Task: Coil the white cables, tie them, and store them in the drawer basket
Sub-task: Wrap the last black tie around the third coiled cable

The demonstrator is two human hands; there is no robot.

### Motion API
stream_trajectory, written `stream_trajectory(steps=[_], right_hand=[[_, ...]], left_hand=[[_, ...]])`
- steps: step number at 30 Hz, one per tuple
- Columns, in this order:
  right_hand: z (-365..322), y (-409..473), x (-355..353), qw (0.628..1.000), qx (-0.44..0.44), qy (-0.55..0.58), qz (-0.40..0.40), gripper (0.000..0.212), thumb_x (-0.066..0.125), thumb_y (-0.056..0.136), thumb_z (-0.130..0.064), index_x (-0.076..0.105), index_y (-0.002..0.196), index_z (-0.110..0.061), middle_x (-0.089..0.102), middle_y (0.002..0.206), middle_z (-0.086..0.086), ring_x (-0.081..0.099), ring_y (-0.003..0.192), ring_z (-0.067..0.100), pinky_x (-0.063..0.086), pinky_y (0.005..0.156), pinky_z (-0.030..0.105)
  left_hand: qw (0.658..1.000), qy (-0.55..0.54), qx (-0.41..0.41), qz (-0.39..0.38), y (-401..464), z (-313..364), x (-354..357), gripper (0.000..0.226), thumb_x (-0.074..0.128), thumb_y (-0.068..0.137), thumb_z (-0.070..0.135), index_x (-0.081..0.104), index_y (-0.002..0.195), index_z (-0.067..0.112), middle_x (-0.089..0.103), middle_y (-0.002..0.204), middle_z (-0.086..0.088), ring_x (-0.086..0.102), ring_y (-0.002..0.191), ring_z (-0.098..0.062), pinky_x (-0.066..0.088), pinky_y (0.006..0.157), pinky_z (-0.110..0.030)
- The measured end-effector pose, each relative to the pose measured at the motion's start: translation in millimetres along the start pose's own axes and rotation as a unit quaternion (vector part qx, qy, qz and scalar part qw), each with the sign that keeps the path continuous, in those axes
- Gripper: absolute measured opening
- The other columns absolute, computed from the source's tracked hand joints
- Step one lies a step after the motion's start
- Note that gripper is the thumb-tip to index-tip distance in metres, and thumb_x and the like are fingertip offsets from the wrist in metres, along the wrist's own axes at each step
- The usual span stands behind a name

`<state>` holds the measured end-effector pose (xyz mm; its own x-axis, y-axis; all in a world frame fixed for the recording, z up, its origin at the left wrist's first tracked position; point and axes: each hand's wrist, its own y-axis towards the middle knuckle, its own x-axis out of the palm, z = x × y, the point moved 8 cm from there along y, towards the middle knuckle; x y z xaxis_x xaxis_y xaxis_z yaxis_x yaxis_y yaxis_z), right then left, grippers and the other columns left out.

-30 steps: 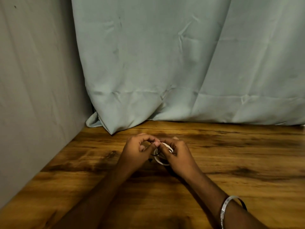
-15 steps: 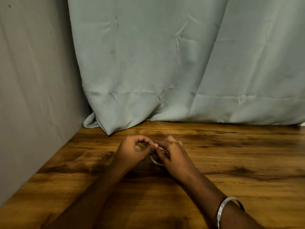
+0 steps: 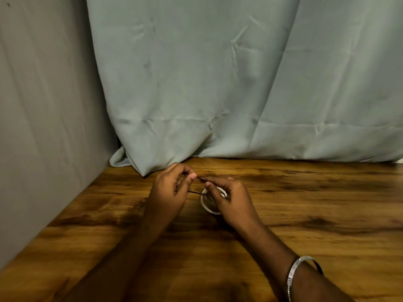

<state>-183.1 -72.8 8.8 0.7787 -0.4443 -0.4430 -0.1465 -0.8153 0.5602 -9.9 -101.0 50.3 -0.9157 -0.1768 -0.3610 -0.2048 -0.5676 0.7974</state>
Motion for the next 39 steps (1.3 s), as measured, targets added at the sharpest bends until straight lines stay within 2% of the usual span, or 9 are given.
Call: stream_trajectory(steps=[3, 6, 9, 13, 18, 21, 26, 33, 39], right_hand=[[1.9, -2.1, -6.7, 0.999, 0.011, 0.027, 0.028, 0.018, 0.069, 0.097, -0.036, 0.080, 0.112, -0.038, 0.078, 0.104, -0.020, 0.070, 0.099, -0.004, 0.059, 0.089, 0.039], [7.6, -1.1, -14.2, 0.997, 0.029, 0.032, 0.065, 0.017, 0.071, 0.096, -0.036, 0.081, 0.110, -0.035, 0.079, 0.103, -0.018, 0.072, 0.098, -0.002, 0.061, 0.088, 0.040], [17.6, 0.0, -23.6, 0.989, 0.063, 0.070, 0.114, 0.015, 0.074, 0.096, -0.034, 0.083, 0.106, -0.028, 0.081, 0.097, -0.015, 0.075, 0.092, -0.001, 0.063, 0.084, 0.042], [28.8, 0.4, -27.9, 0.982, 0.091, 0.082, 0.143, 0.019, 0.074, 0.093, -0.037, 0.084, 0.105, -0.026, 0.081, 0.097, -0.014, 0.075, 0.093, 0.001, 0.063, 0.085, 0.044], [40.6, 3.4, -39.8, 0.976, 0.117, 0.078, 0.165, 0.020, 0.076, 0.092, -0.040, 0.083, 0.107, -0.028, 0.081, 0.100, -0.014, 0.074, 0.096, 0.002, 0.061, 0.090, 0.040], [46.4, 4.8, -47.0, 0.972, 0.125, 0.083, 0.178, 0.018, 0.077, 0.093, -0.033, 0.083, 0.107, -0.024, 0.081, 0.101, -0.010, 0.074, 0.096, 0.002, 0.061, 0.092, 0.039], [49.4, 4.4, -49.1, 0.969, 0.134, 0.094, 0.185, 0.015, 0.076, 0.094, -0.029, 0.083, 0.106, -0.022, 0.081, 0.099, -0.011, 0.073, 0.092, 0.001, 0.061, 0.089, 0.037], [56.0, 3.6, -46.9, 0.967, 0.142, 0.105, 0.182, 0.017, 0.077, 0.093, -0.031, 0.083, 0.107, -0.023, 0.081, 0.100, -0.011, 0.075, 0.095, 0.004, 0.061, 0.092, 0.040], [70.6, 3.0, -43.7, 0.939, 0.195, 0.192, 0.209, 0.015, 0.080, 0.089, -0.028, 0.084, 0.101, -0.020, 0.082, 0.093, -0.003, 0.078, 0.093, 0.019, 0.061, 0.092, 0.053]], left_hand=[[0.997, -0.045, -0.059, -0.024, -1.6, -3.6, 7.4, 0.010, 0.068, 0.093, 0.018, 0.067, 0.084, 0.020, 0.060, 0.066, 0.017, 0.044, 0.044, -0.002, 0.031, 0.046, -0.017], [0.986, -0.092, -0.131, -0.050, -3.2, -12.4, 13.3, 0.012, 0.073, 0.090, 0.017, 0.070, 0.080, 0.023, 0.064, 0.063, 0.009, 0.046, 0.043, 0.002, 0.033, 0.045, -0.014], [0.957, -0.162, -0.183, -0.158, -11.4, -15.0, 30.3, 0.005, 0.073, 0.089, 0.008, 0.074, 0.084, 0.012, 0.071, 0.067, 0.005, 0.051, 0.045, 0.006, 0.034, 0.046, -0.009], [0.934, -0.138, -0.214, -0.251, -21.7, -21.2, 39.9, 0.002, 0.073, 0.090, 0.018, 0.074, 0.091, 0.019, 0.077, 0.077, -0.003, 0.062, 0.056, -0.018, 0.048, 0.051, -0.025], [0.959, -0.038, -0.176, -0.217, -12.8, -21.9, 19.2, 0.005, 0.073, 0.089, 0.029, 0.077, 0.086, 0.026, 0.075, 0.070, 0.006, 0.071, 0.062, -0.022, 0.059, 0.061, -0.042], [0.959, -0.113, -0.207, -0.156, -7.3, -20.4, 8.3, 0.009, 0.078, 0.085, 0.022, 0.076, 0.086, 0.013, 0.075, 0.070, -0.007, 0.072, 0.064, -0.030, 0.060, 0.065, -0.043], [0.898, -0.299, -0.316, -0.069, -9.2, -19.6, 3.8, 0.025, 0.079, 0.073, 0.003, 0.069, 0.094, -0.006, 0.075, 0.080, -0.022, 0.075, 0.068, -0.023, 0.060, 0.059, -0.023], [0.832, -0.428, -0.353, -0.025, -9.4, -12.9, 4.1, 0.029, 0.074, 0.069, 0.008, 0.068, 0.096, -0.001, 0.077, 0.087, -0.018, 0.076, 0.074, -0.020, 0.062, 0.067, -0.024], [0.875, -0.376, -0.293, -0.081, -7.9, 5.4, 11.6, 0.026, 0.073, 0.071, 0.017, 0.071, 0.090, -0.001, 0.077, 0.079, -0.012, 0.072, 0.065, -0.011, 0.056, 0.061, -0.017]])
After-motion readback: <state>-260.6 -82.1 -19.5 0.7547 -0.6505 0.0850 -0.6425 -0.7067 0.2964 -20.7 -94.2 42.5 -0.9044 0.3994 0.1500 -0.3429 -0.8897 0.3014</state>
